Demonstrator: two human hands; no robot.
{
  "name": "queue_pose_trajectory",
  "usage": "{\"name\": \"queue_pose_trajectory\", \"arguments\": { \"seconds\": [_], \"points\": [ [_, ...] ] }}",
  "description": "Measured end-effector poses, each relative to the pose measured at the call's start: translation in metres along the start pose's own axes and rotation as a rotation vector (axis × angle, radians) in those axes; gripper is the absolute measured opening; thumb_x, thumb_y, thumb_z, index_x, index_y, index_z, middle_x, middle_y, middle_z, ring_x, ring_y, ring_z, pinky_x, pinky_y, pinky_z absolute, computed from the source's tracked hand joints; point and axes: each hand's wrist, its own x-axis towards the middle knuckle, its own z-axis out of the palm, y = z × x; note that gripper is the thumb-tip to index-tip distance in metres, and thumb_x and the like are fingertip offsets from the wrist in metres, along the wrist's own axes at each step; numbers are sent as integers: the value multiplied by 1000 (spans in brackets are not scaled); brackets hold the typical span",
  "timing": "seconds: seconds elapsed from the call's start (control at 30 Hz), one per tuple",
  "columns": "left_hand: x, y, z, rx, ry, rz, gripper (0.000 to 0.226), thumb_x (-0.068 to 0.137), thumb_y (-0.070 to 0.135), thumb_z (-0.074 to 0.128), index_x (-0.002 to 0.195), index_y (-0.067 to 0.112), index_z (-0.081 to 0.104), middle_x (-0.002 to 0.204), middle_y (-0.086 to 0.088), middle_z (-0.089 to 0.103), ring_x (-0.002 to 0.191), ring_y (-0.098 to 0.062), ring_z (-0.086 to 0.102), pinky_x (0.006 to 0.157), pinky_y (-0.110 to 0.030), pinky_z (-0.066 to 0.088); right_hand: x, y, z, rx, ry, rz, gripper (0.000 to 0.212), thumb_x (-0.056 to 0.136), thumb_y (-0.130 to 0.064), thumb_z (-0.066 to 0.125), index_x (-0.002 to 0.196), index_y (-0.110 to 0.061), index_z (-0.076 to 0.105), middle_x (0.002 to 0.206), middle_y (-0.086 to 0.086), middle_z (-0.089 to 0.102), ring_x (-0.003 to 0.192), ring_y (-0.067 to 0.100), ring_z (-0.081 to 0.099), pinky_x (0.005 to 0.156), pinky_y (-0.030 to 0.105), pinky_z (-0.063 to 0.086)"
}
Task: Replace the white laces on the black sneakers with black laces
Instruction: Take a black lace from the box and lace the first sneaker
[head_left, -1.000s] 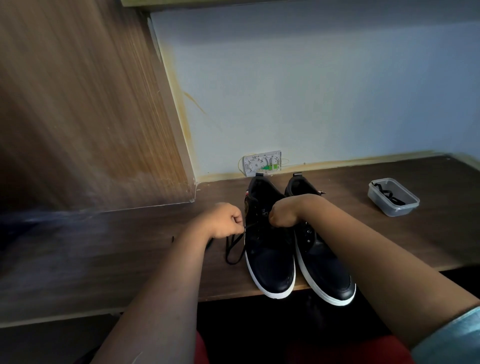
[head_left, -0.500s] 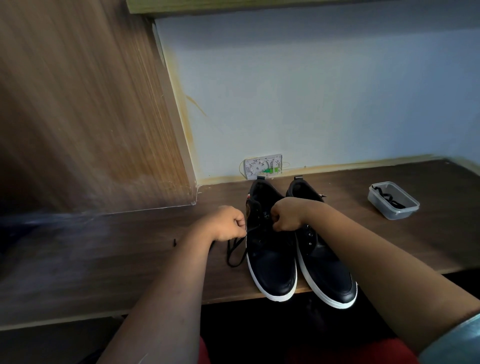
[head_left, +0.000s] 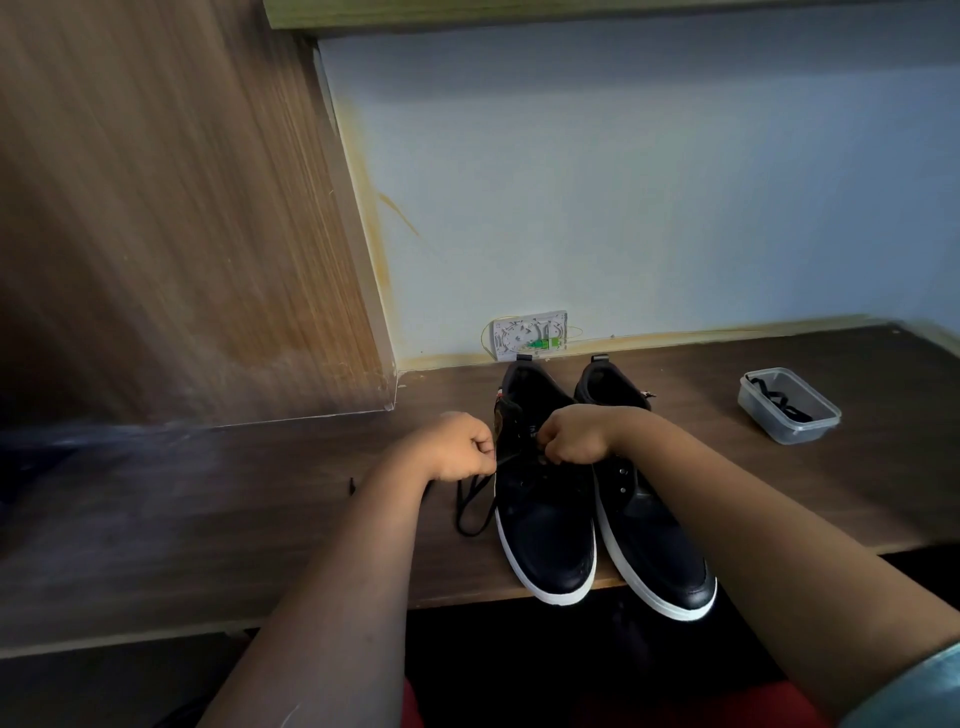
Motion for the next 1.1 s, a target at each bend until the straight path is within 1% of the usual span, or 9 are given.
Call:
{"name": "queue_pose_trajectory", "arguments": {
  "seconds": [0.1, 0.23, 0.33, 0.43, 0.6, 0.7, 0.87, 1.0, 1.1],
  "points": [
    [0, -1, 0, 7, -7, -11, 3, 81, 17, 68, 81, 20, 68, 72, 11, 58, 75, -13, 55, 71, -25, 45, 2, 1, 0, 50, 4, 11, 14, 89, -31, 59, 81, -19, 62, 85, 0, 58, 83, 19, 55, 72, 30, 43],
    [1, -1, 0, 0, -3, -12, 2, 81, 17, 68, 81, 19, 68, 71, 13, 57, 73, -13, 54, 67, -22, 42, 2, 3, 0, 68, 28, 5, 20, 89, -29, 59, 70, -26, 57, 77, -4, 54, 75, 14, 52, 63, 25, 40],
    [-1, 0, 0, 4, 0, -6, 6, 81, 17, 67, 86, 16, 70, 71, 13, 57, 73, -13, 54, 66, -22, 42, 0, 3, 0, 154, 36, 10, 18, 87, -35, 61, 74, -23, 64, 77, -2, 58, 75, 15, 55, 70, 28, 43],
    [-1, 1, 0, -1, -6, -7, 7, 81, 16, 67, 87, 15, 70, 71, 13, 57, 73, -13, 55, 68, -23, 43, -2, 5, 1, 144, 35, -14, 29, 87, -43, 65, 68, -22, 58, 70, -6, 53, 68, 10, 51, 66, 26, 40],
    [-2, 3, -1, -3, -19, -4, 4, 81, 16, 67, 83, 19, 69, 73, 10, 59, 74, -14, 56, 70, -25, 46, -1, 10, 4, 172, 116, -23, 20, 88, -37, 67, 72, -25, 62, 71, -7, 55, 68, 8, 51, 64, 24, 38],
    [-2, 3, 0, -7, -20, -5, 4, 80, 16, 67, 83, 18, 69, 73, 10, 59, 75, -14, 56, 71, -26, 47, -4, 8, 5, 146, 116, -35, 17, 92, -34, 62, 83, -21, 64, 77, -5, 57, 73, 10, 53, 69, 26, 40],
    [0, 2, 1, 18, -21, -37, 5, 80, 16, 65, 83, 16, 70, 72, 10, 59, 75, -16, 57, 68, -26, 45, -6, 7, 7, 116, 115, -8, 31, 98, -40, 48, 110, -13, 60, 95, 1, 60, 84, 16, 59, 83, 34, 46],
    [-1, 4, 1, 116, 0, -97, 12, 84, 14, 60, 91, 12, 70, 87, 1, 65, 85, -20, 60, 77, -28, 49, -12, 12, 10, 227, 361, -76, 22, 98, -18, 50, 118, -20, 58, 104, -2, 58, 68, 10, 63, 73, 25, 51],
    [-3, 5, 2, 272, 94, -150, 13, 85, 11, 57, 95, 15, 65, 102, -3, 65, 94, -26, 61, 85, -38, 53, -15, 25, 16, 194, 584, -121, 31, 92, -2, 49, 109, -20, 67, 113, -3, 56, 93, 14, 59, 88, 25, 46]
  ]
}}
